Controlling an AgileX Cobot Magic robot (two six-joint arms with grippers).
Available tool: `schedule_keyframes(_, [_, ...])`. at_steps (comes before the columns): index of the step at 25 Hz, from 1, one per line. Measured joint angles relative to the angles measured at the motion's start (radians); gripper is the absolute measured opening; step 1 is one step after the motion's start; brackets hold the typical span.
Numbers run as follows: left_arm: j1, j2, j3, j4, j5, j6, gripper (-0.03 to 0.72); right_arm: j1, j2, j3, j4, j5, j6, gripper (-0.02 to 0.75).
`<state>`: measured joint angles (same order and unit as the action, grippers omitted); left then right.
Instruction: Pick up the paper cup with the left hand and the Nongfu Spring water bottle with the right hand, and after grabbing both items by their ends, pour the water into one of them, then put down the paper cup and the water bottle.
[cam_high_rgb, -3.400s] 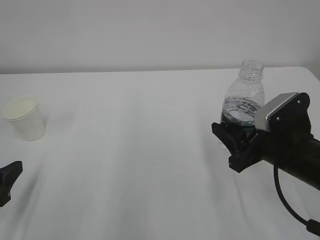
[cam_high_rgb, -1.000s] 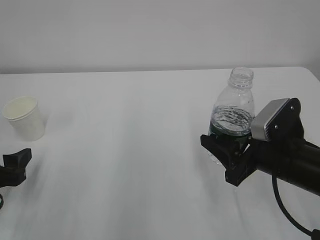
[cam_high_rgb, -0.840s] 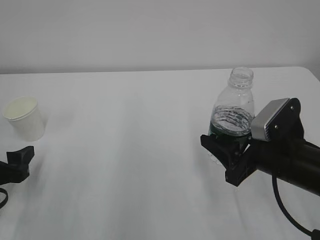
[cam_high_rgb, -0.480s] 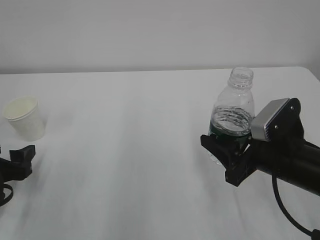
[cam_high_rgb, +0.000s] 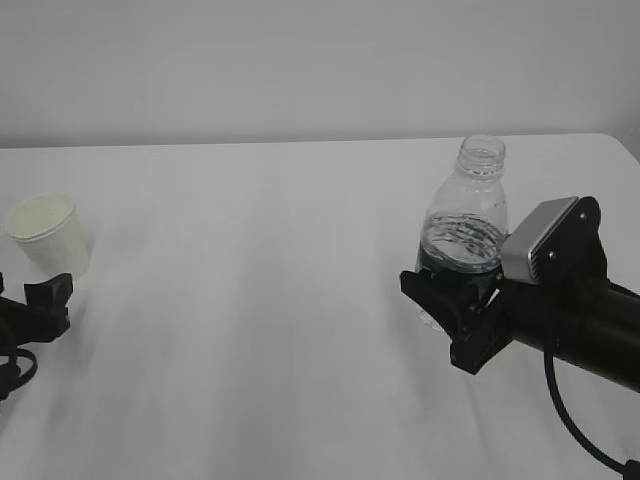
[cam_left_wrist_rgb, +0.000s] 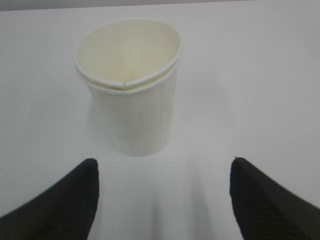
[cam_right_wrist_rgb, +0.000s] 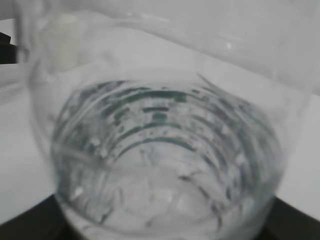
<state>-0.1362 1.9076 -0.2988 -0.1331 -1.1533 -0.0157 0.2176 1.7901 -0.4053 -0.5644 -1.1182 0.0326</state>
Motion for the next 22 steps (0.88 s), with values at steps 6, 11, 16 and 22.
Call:
schedule_keyframes(6, [0.059,0.05,-0.003,0.056,-0.002,0.002,0.587,0.0,0.0,0.0,0.0,0.0,0.0,0.463])
schedule_keyframes(11, [0.14,0.054,-0.003,0.146,-0.002,0.002,0.587,0.0,0.0,0.0,0.0,0.0,0.0,0.463])
schedule_keyframes(16, [0.204,0.062,-0.015,0.225,-0.002,0.002,0.587,0.0,0.0,0.0,0.0,0.0,0.0,0.463])
schedule_keyframes(22, [0.214,0.106,-0.078,0.28,-0.002,0.002,0.584,0.0,0.0,0.0,-0.001,0.0,0.0,0.463])
